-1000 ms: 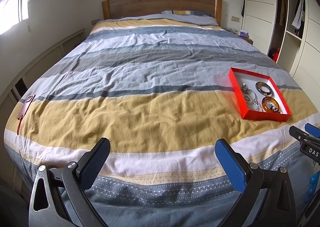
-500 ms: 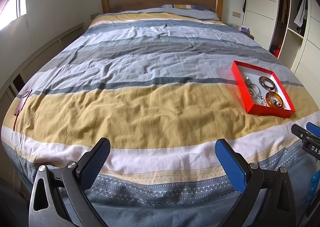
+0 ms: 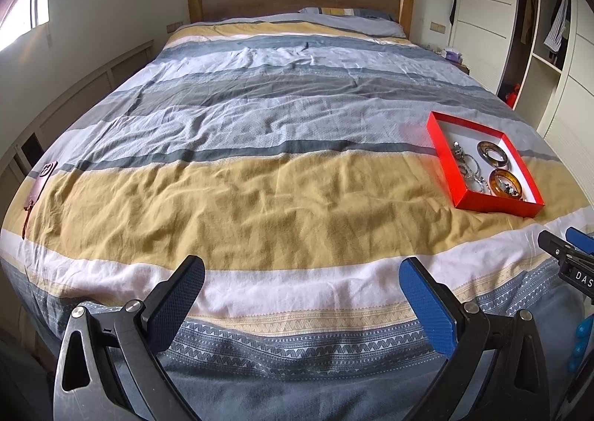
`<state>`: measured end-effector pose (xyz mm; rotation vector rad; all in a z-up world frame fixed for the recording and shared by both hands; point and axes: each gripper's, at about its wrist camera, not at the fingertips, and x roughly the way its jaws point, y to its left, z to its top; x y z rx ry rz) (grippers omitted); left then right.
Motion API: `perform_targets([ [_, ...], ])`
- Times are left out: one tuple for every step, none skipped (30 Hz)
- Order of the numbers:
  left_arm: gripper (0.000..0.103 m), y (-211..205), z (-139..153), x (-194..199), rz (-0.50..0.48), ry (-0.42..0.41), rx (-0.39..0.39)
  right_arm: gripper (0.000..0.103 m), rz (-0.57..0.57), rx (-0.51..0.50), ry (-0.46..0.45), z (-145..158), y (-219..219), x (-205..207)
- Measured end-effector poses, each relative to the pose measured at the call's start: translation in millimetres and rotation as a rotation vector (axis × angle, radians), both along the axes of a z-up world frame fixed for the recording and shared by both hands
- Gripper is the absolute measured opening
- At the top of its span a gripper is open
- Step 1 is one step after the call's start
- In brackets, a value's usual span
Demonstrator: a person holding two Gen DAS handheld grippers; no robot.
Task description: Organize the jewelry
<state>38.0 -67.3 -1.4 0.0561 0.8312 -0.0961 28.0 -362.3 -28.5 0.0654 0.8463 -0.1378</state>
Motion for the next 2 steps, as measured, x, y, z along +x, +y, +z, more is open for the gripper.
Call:
perform_targets([
  [0.102,0.3,-0.1,0.2,0.000,0.000,0.001,0.074,0.000,0.000,0.000,0.2,0.2,-0.2],
  [0.102,0.3,0.4,-0.3,0.001,0.000,0.000,0.074,0.000,0.000,0.000,0.1,0.0,0.2],
])
